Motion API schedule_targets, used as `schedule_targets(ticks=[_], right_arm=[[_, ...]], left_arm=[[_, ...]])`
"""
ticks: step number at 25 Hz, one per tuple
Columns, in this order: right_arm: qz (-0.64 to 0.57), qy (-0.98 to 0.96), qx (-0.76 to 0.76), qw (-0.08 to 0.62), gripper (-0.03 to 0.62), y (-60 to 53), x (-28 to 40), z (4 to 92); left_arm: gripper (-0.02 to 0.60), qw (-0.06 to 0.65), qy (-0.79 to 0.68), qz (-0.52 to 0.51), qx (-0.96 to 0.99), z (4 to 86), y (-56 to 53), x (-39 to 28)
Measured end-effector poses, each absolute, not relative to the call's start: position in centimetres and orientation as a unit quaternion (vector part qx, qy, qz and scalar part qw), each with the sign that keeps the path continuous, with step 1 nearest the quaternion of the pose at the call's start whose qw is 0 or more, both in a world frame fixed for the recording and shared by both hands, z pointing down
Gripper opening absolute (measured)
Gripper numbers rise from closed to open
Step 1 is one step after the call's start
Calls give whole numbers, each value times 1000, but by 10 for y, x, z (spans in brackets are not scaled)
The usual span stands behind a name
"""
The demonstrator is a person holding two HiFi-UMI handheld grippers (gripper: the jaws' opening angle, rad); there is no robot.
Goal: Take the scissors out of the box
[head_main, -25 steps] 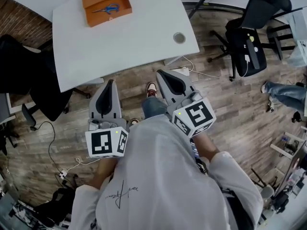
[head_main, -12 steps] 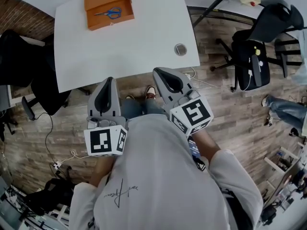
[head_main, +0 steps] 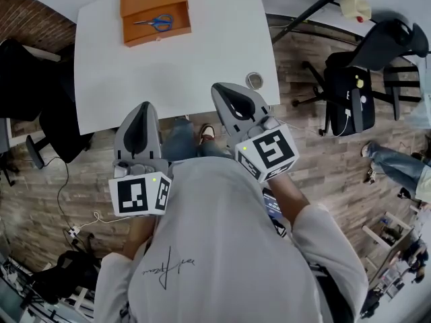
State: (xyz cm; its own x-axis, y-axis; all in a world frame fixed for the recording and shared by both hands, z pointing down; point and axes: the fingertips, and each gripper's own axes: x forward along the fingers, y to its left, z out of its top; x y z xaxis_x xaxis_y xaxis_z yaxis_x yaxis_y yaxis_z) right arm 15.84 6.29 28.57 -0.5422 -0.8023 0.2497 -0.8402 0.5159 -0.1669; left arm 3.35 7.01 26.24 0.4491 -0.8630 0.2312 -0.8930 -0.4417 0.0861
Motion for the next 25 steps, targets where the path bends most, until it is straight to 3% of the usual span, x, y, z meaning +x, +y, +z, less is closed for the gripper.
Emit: schedule_targets(ticks=[25], right_arm=[[151,-868,446,159,8,-90,112,319]], left_arm=[[-3,126,-469,64,872,272,-81,8]])
